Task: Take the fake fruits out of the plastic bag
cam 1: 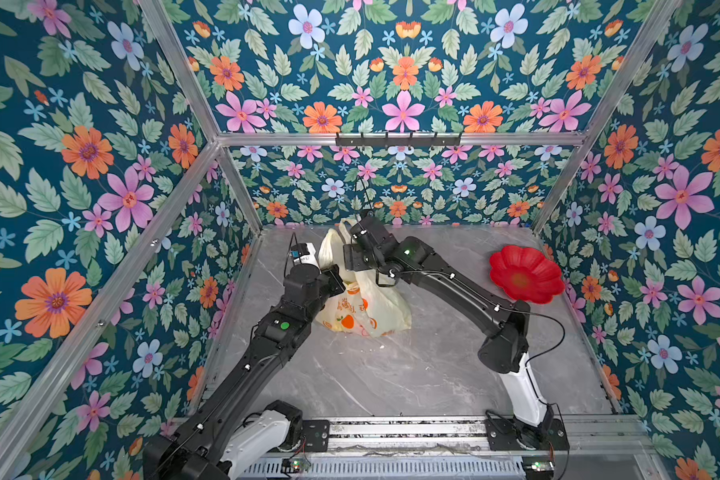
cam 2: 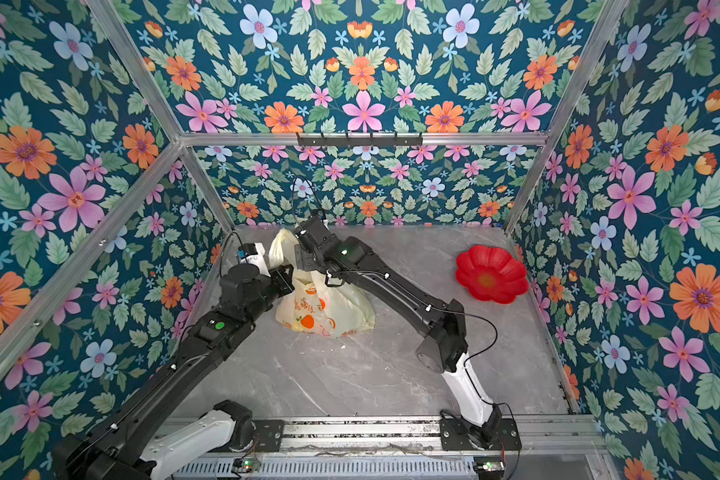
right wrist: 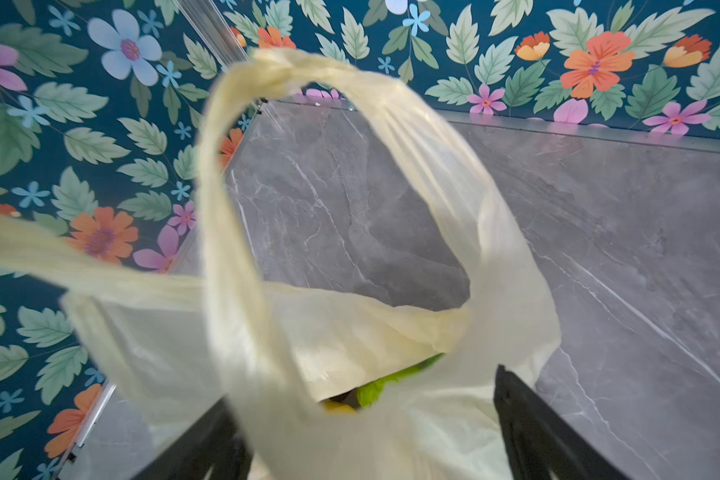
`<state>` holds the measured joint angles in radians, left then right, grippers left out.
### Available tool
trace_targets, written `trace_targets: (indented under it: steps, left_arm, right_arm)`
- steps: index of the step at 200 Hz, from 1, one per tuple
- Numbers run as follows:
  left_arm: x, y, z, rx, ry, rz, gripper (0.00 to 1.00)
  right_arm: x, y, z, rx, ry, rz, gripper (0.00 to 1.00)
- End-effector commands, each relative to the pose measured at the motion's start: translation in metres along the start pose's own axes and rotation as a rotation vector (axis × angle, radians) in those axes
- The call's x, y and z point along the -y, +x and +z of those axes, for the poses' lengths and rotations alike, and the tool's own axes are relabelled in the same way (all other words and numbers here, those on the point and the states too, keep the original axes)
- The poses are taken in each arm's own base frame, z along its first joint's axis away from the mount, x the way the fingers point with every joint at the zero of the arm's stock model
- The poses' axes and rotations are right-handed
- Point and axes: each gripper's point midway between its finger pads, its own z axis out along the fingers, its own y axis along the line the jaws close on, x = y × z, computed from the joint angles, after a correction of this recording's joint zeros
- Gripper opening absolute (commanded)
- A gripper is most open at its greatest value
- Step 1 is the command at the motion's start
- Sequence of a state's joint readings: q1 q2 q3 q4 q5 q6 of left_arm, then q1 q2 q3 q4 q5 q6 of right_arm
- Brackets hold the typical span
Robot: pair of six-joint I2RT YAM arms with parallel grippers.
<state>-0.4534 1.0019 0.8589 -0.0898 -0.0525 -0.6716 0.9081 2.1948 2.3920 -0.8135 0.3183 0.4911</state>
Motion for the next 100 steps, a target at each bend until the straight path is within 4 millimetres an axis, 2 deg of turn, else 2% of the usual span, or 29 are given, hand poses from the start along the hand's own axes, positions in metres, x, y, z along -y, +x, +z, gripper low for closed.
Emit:
trace_targets:
  steps: [1, 27, 39, 53, 60, 73, 86, 100]
  left_arm:
    - [0.006, -0.008, -0.002, 0.028, 0.023, -0.001, 0.00]
    - [0.005, -0.009, -0.001, 0.032, 0.017, -0.003, 0.00]
    - [0.006, -0.010, -0.002, 0.034, 0.019, -0.004, 0.00]
    - [0.006, -0.011, -0.003, 0.039, 0.015, -0.005, 0.00]
    - [0.005, -0.012, -0.004, 0.043, 0.009, -0.005, 0.00]
    - [-0.001, -0.014, -0.006, 0.054, -0.018, -0.008, 0.00]
    - [-0.007, -0.014, -0.008, 0.061, -0.052, -0.013, 0.00]
    - [-0.017, -0.014, -0.009, 0.066, -0.102, -0.021, 0.00]
  right_arm:
    - [0.000, 0.008, 0.002, -0.044, 0.013, -0.039, 0.89]
    - [-0.001, 0.012, 0.010, -0.042, 0.007, -0.048, 0.94]
    - [0.005, 0.013, 0.018, -0.038, 0.035, -0.054, 0.95]
    - [0.018, 0.014, 0.029, -0.050, 0.067, -0.032, 0.88]
    - [0.026, 0.013, 0.033, -0.058, 0.082, -0.014, 0.82]
    - [0.041, 0.010, 0.039, -0.062, 0.105, 0.008, 0.64]
    - [0.050, 0.004, 0.038, -0.048, 0.122, 0.011, 0.44]
    - [0.055, -0.003, 0.032, -0.024, 0.136, 0.002, 0.26]
